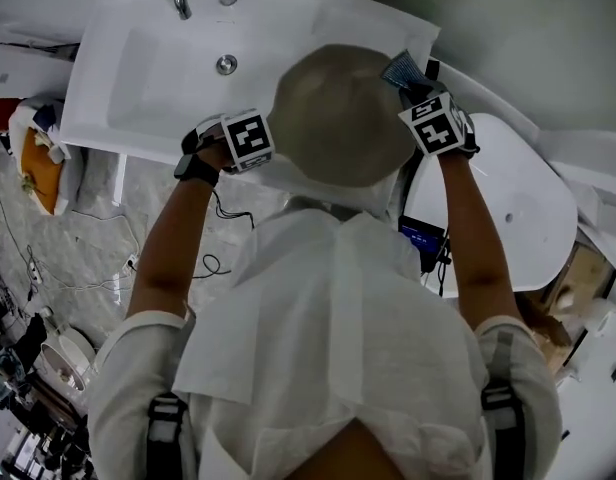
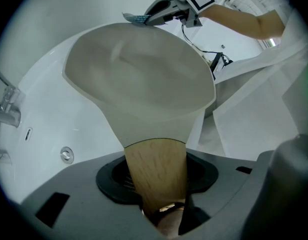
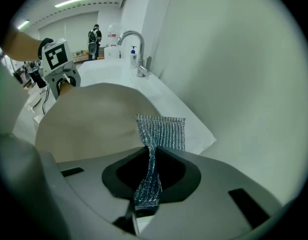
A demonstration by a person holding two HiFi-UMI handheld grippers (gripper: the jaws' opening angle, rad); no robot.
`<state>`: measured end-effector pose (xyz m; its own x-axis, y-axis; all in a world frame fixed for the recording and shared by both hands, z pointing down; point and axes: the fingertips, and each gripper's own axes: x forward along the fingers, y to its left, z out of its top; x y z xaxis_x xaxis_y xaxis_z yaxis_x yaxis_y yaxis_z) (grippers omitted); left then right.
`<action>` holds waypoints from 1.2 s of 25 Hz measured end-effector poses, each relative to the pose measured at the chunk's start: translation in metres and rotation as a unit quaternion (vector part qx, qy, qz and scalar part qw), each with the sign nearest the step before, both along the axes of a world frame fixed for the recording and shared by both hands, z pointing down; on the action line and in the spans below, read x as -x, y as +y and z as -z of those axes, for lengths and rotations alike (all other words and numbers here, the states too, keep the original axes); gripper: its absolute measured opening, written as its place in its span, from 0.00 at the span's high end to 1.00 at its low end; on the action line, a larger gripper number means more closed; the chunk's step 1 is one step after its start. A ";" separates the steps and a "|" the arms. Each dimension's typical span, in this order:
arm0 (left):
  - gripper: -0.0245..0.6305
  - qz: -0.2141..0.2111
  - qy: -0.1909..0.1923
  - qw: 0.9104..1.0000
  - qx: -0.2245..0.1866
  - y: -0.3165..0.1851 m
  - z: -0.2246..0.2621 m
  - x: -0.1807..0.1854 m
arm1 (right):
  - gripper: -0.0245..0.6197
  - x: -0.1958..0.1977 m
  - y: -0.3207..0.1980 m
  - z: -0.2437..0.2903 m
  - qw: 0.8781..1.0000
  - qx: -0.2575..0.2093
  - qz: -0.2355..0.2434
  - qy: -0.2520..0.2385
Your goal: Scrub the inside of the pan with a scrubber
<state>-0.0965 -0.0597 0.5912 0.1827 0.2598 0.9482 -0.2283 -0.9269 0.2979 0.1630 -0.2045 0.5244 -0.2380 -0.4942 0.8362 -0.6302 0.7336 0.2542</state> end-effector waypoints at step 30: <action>0.63 -0.023 -0.011 1.000 -0.001 -0.002 -0.007 0.004 | 0.89 0.243 0.003 0.004 0.973 0.032 0.224 -0.048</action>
